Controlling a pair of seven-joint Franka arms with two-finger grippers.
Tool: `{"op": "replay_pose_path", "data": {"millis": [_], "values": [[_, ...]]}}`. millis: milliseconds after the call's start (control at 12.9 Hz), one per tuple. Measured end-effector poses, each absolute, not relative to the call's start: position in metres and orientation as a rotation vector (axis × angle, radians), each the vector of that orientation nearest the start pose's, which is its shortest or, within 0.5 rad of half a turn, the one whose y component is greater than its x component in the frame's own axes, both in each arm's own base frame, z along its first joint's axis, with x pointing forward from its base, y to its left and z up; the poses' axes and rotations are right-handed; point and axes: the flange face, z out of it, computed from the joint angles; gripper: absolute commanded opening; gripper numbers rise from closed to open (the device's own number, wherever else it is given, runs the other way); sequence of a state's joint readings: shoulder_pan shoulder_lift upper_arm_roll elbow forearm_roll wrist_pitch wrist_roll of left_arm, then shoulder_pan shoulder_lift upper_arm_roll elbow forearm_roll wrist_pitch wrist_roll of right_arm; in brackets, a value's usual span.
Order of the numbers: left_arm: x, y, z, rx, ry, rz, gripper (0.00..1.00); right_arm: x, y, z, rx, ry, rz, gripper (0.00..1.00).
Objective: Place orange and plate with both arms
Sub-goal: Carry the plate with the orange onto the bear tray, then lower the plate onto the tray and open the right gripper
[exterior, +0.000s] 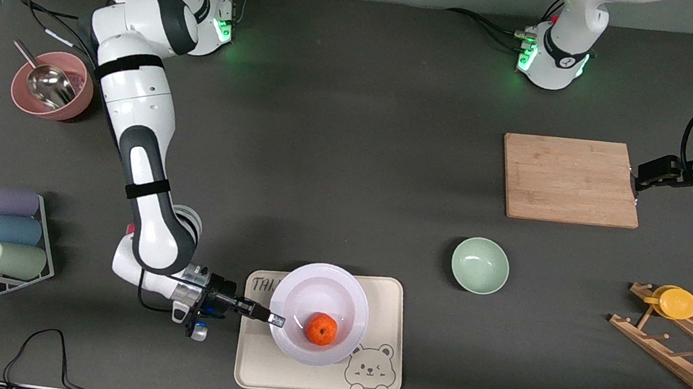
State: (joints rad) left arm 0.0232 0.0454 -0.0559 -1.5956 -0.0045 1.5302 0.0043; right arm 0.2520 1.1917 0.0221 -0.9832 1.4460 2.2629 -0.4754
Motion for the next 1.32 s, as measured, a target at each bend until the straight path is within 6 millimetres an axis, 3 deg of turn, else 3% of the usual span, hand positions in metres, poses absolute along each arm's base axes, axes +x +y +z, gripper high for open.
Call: {"op": "replay_pose_path", "data": {"millis": [232,542,1006,1160,1238,1315], "values": [[0.561,-0.018,0.584,-3.142,0.058,0.175,1.0,0.764,0.241,0.14,-1.992,0.224,-0.249,0.0],[0.561,-0.018,0.584,-3.142,0.059,0.176,1.0,0.752,0.248,0.103,-1.974,0.17,-0.275,0.0],[0.561,-0.018,0.583,-3.141,0.059,0.179,1.0,0.755,0.241,0.101,-1.967,0.088,-0.345,0.0],[0.561,-0.018,0.583,-3.141,0.059,0.179,1.0,0.756,0.241,0.102,-1.966,0.078,-0.355,0.14],[0.561,-0.018,0.583,-3.141,0.059,0.179,1.0,0.756,0.241,0.103,-1.966,0.076,-0.357,0.15],[0.561,-0.018,0.583,-3.141,0.059,0.18,1.0,0.756,0.24,0.102,-1.969,0.074,-0.361,0.29]]}}
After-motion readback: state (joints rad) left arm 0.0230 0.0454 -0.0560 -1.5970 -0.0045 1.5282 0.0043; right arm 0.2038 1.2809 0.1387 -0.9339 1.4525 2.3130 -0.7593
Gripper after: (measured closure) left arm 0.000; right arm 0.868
